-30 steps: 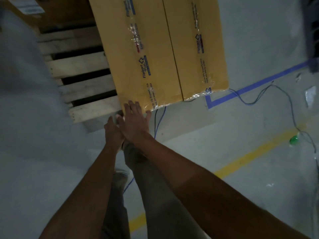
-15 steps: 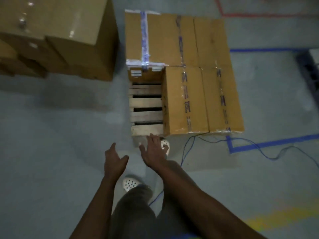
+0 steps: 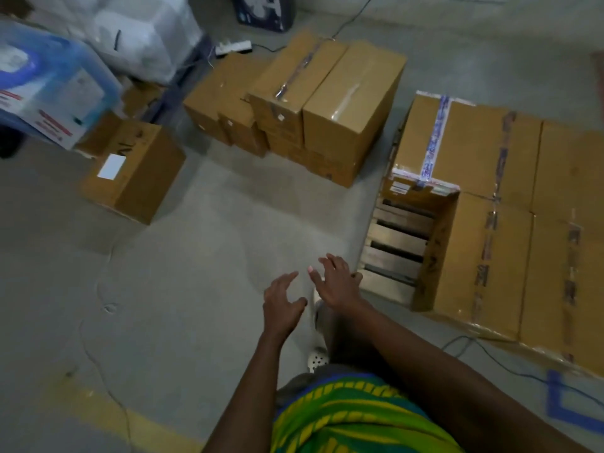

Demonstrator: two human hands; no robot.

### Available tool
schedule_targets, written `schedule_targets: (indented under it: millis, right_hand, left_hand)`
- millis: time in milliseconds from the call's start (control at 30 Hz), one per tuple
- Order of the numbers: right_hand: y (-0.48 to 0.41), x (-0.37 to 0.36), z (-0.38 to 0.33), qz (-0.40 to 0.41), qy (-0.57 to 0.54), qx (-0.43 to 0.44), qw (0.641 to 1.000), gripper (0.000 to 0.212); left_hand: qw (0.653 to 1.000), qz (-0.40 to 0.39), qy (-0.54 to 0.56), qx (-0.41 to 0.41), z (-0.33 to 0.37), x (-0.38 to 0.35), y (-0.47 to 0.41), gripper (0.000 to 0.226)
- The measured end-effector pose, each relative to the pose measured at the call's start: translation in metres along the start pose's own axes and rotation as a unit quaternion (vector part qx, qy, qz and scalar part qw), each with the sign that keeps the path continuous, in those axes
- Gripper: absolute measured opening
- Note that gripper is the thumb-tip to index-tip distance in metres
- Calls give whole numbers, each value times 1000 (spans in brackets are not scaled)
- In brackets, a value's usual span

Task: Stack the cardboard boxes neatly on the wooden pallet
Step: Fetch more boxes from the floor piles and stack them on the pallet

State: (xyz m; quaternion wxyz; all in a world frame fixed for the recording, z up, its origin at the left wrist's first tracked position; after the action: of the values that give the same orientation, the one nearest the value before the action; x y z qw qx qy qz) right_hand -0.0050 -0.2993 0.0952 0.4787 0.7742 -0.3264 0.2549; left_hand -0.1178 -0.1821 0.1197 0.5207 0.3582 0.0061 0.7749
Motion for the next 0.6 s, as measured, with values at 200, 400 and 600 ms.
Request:
schedule_targets:
  millis: [200, 400, 600]
  right_hand:
    - [-90, 35, -70, -5, 30, 20, 999, 65]
    - [-212, 113, -188, 24, 60, 84, 994, 64]
    - [-273, 156, -272, 24, 33, 94, 995, 60]
  left_hand:
    - [1000, -12, -25, -12, 13, 37, -104, 66]
    - [998, 60, 15, 7, 39, 127, -244, 62]
    - [995, 84, 41, 27, 68, 180, -332, 61]
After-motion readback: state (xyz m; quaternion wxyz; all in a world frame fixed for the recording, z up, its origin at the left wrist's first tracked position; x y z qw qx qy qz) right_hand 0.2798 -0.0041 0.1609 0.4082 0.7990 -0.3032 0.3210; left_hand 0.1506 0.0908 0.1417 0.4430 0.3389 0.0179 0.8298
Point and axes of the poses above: each hand's wrist, its own y-axis away from the middle knuckle, its own x-axis out of the back of the hand, z = x × y, the point moved 10 cm from there along -y, towards the middle knuckle, and after that the axes turned 6 degrees about -x, right-handed, at the moved point
